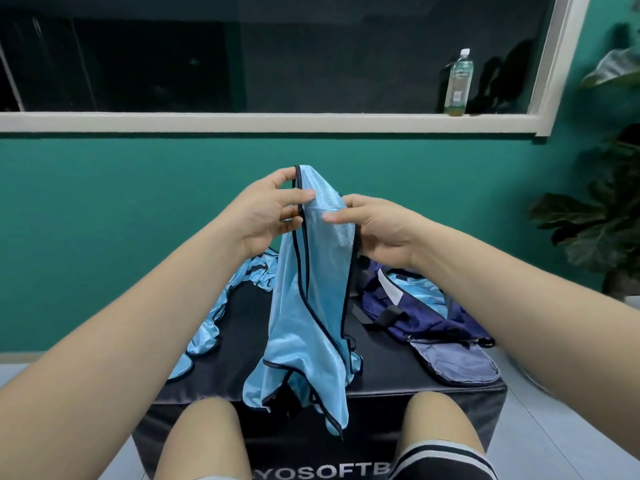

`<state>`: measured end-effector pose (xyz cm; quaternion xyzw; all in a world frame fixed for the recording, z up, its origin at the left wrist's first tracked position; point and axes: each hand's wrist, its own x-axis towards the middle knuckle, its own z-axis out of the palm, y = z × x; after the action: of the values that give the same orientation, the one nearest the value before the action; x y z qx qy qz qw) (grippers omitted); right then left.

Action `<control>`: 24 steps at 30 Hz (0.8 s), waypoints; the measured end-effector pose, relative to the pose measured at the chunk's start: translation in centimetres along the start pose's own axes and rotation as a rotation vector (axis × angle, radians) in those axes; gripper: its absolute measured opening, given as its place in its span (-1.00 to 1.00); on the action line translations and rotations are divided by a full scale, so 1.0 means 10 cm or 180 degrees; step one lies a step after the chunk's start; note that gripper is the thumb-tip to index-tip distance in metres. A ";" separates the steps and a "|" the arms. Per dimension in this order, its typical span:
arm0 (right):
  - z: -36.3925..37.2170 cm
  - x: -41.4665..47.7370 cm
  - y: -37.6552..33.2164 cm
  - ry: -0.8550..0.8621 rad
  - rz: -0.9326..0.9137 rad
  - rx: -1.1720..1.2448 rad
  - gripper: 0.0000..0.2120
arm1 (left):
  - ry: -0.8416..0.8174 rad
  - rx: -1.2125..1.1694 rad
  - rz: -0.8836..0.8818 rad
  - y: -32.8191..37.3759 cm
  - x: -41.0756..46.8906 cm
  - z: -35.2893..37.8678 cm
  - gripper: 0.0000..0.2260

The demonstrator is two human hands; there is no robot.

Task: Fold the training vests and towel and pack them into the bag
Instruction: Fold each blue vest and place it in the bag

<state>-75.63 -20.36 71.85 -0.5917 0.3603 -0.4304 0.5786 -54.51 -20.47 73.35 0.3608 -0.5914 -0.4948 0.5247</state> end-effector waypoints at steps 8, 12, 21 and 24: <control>0.08 -0.09 0.00 0.0234 0.0470 0.0033 -0.71 | 0.0095 -0.0060 0.0081 0.09 0.02 0.02 -0.59; 0.07 -0.08 0.03 0.0311 0.0462 -0.0155 -0.65 | 0.0098 -0.0057 0.0090 0.15 0.03 0.01 -0.62; 0.03 0.10 -0.23 0.0734 -0.0250 0.0038 -0.79 | 0.0043 0.0201 -0.0067 0.09 0.07 -0.06 -0.59; 0.00 0.14 -0.32 0.0829 -0.0272 -0.0032 -0.90 | 0.0112 0.0266 -0.0244 -0.12 0.02 -0.13 -0.53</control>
<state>-75.32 -21.40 75.18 -0.5485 0.4091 -0.5260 0.5051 -53.36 -21.26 72.19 0.4134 -0.5879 -0.4830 0.5002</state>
